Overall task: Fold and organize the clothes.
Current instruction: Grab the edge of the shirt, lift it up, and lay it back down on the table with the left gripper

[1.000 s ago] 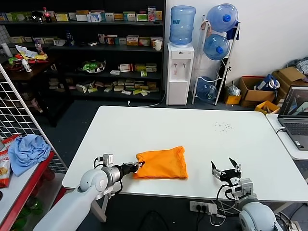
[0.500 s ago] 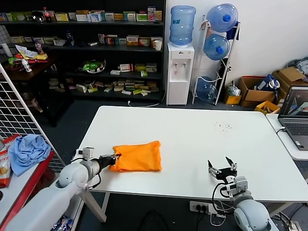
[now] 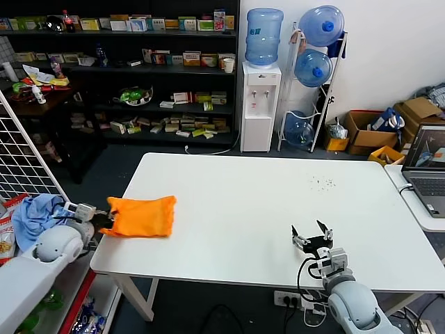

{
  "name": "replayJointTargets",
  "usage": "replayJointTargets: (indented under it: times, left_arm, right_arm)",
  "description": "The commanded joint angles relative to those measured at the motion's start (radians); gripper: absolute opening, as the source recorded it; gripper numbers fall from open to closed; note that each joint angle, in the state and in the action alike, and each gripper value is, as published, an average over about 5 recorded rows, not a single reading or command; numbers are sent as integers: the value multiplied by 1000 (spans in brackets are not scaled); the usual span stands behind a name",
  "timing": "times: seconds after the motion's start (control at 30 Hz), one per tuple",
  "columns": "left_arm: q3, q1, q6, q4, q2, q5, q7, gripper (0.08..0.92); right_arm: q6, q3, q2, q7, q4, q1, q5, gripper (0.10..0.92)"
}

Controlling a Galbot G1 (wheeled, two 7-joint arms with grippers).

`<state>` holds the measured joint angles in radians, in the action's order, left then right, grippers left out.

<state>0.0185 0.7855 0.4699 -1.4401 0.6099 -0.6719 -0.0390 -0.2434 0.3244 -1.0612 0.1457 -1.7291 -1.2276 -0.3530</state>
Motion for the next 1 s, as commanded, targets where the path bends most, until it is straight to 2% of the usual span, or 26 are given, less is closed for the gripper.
replayJointTargets:
  times: [0.03, 0.33, 0.53, 0.7, 1.0]
  left_arm:
    - [-10, -81, -56, 109, -150, 234, 18, 134]
    - [-35, -123, -57, 81, -266, 206, 39, 134]
    - [-36, -104, -45, 30, -263, 178, 33, 134]
    - [-36, -88, -10, -34, -202, 61, -10, 134]
    - [-33, -55, 69, -141, 12, -148, -178, 134]
  right_arm:
    - [0, -14, -7, 3, 2, 19, 1, 823]
    - [4, -13, -12, 2, 0, 19, 3, 823]
    - [8, -13, -17, 1, -2, 10, 8, 823]
    - [12, -7, -22, 0, -8, -4, 15, 823]
    - [18, -2, -38, -4, -11, -30, 63, 823]
